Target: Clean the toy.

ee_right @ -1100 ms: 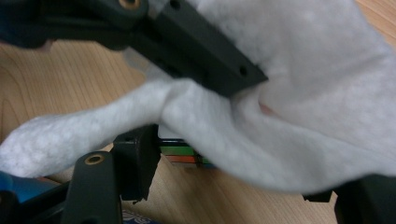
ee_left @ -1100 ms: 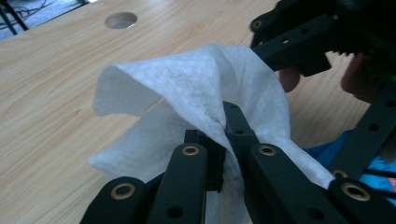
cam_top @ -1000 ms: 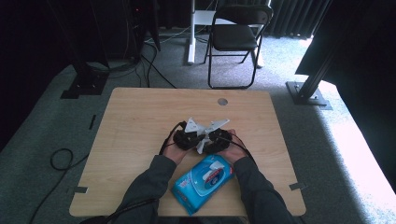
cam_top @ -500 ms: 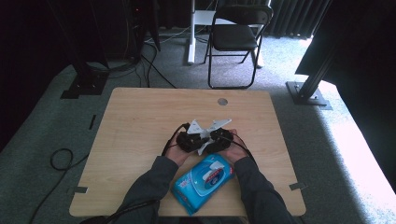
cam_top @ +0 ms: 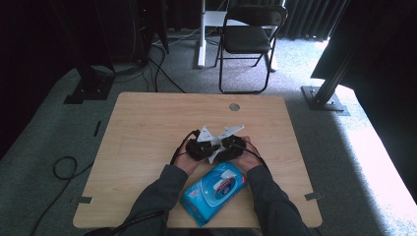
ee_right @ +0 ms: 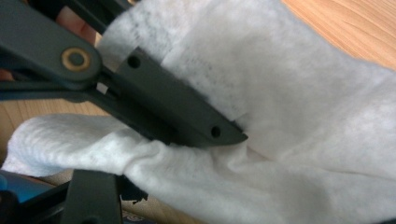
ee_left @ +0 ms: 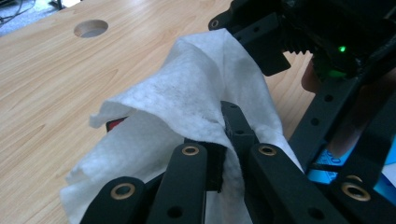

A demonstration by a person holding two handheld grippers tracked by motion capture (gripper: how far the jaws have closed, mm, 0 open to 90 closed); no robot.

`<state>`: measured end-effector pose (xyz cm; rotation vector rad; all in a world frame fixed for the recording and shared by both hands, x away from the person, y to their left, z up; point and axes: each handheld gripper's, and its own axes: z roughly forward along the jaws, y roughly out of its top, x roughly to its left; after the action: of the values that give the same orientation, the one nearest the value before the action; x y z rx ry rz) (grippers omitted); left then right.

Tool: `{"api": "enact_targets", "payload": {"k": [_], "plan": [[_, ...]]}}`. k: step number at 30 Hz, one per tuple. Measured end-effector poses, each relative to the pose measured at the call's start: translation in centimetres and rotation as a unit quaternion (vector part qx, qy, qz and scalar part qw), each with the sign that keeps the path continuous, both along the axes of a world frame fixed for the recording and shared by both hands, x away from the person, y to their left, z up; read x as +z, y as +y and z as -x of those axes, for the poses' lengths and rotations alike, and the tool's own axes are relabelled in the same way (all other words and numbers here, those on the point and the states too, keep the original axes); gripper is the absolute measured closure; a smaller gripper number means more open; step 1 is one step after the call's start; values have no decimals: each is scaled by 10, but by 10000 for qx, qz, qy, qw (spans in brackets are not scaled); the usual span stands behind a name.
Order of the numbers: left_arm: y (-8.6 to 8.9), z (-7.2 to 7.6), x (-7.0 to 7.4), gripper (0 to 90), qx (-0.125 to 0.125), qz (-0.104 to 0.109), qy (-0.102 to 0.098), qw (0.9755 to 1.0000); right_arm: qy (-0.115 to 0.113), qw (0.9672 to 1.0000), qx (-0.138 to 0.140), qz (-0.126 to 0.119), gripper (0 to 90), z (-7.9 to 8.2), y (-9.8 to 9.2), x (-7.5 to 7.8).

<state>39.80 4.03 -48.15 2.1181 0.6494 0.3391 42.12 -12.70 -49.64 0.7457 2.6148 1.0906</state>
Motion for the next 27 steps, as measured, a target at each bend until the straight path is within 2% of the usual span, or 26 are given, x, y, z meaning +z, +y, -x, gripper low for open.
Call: {"api": "enact_targets", "payload": {"k": [10, 16, 23, 27], "plan": [[13, -6, 1, 879, 297, -65, -106, 9995, 11, 10000, 12, -17, 342, 0, -1, 0], [23, -11, 2, 879, 496, -50, -98, 9987, 23, 10000, 1, -19, 342, 1, -2, 0], [33, -15, 1, 878, 778, -30, -108, 9969, 6, 10000, 32, -5, 342, 1, -2, 0], [32, -15, -1, 878, 760, -101, -106, 9970, 7, 10000, 25, 9, 342, 1, -3, 0]]}}
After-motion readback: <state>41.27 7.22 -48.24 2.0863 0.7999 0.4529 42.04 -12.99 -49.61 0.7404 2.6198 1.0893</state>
